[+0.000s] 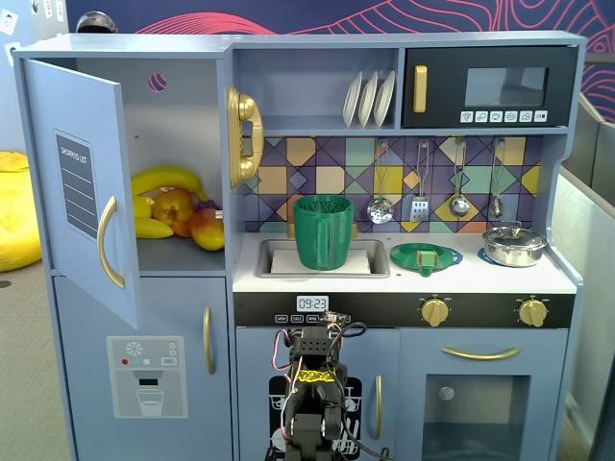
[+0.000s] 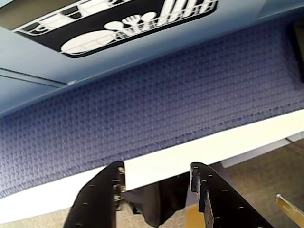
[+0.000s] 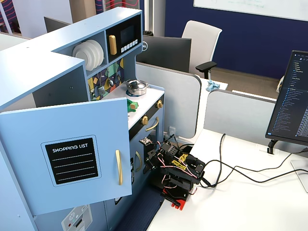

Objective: Pick up the green pineapple from the left cabinet and place it in the green recipient

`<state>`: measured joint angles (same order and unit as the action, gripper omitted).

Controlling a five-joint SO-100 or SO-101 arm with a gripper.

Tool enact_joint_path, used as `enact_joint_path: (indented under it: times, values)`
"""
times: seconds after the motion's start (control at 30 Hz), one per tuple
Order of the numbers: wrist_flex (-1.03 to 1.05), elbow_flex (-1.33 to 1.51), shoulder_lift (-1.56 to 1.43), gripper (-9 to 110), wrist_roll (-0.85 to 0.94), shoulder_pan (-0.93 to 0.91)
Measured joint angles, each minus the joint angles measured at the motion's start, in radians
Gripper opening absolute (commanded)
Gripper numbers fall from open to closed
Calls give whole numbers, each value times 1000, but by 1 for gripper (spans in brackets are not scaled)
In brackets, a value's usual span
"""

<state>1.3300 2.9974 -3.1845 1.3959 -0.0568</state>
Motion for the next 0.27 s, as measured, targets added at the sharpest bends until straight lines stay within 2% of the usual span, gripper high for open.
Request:
enact_joint_path:
  times: [0.27]
  values:
    - [14,-2,0,9,120,-3]
